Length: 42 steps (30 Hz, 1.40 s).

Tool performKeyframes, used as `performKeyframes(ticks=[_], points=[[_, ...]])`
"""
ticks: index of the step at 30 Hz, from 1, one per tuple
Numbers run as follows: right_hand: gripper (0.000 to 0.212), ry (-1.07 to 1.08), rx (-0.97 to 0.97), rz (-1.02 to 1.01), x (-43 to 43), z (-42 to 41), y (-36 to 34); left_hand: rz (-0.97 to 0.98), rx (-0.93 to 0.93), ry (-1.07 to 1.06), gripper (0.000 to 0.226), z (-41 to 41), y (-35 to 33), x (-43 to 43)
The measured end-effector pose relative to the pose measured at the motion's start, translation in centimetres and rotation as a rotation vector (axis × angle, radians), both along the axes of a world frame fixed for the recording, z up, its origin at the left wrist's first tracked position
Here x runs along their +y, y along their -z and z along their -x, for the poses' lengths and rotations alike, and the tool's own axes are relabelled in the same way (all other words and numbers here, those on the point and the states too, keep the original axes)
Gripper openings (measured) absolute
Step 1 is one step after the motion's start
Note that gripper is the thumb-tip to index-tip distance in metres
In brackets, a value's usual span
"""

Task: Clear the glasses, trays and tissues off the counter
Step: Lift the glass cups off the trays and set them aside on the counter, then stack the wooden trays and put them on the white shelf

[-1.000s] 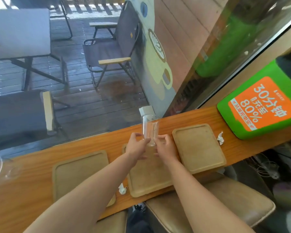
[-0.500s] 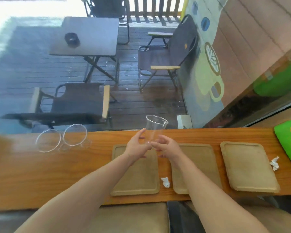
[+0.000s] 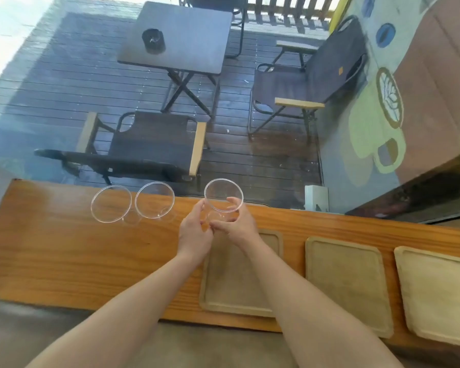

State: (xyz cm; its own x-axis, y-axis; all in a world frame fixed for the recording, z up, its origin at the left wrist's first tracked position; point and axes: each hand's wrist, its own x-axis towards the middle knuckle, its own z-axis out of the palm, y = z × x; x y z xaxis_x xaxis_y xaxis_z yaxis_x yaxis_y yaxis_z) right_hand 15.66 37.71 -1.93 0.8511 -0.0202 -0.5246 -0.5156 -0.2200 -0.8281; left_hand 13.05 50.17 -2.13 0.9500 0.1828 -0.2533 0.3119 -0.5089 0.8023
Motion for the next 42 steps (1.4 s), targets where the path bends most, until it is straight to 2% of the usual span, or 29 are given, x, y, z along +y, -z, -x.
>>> performKeyframes(ticks=[6,11,14,26,32,37,40,42], points=[[0.086,-0.038,-0.022,0.067,2.0,-1.7,1.6,0.007,0.022,-0.093,0.061,-1.5,1.4,0.5],[0.059,-0.107,-0.039,0.1,2.8,-1.8,2.4,-0.03,0.036,-0.146,0.057,-1.4,2.0,1.1],[0.054,-0.136,-0.045,0.125,3.3,-1.7,2.8,-0.063,0.075,-0.169,0.063,-1.5,2.1,1.3],[0.059,-0.165,-0.003,0.178,3.3,-1.1,3.0,-0.068,0.178,-0.164,0.064,-1.1,2.1,2.0],[0.065,-0.177,-0.027,0.254,2.8,-0.3,2.1,-0.072,0.217,-0.166,0.056,-0.3,1.9,2.1],[0.049,-0.109,-0.07,0.362,-0.1,1.8,0.5,-0.046,0.341,-0.227,0.059,0.0,1.6,2.0],[0.042,-0.055,-0.037,0.457,-3.6,4.2,-0.3,-0.084,0.42,-0.192,0.05,0.7,1.3,1.8],[0.044,-0.017,0.027,0.524,-5.6,6.1,-0.6,-0.101,0.491,-0.165,0.043,1.2,1.0,1.5]])
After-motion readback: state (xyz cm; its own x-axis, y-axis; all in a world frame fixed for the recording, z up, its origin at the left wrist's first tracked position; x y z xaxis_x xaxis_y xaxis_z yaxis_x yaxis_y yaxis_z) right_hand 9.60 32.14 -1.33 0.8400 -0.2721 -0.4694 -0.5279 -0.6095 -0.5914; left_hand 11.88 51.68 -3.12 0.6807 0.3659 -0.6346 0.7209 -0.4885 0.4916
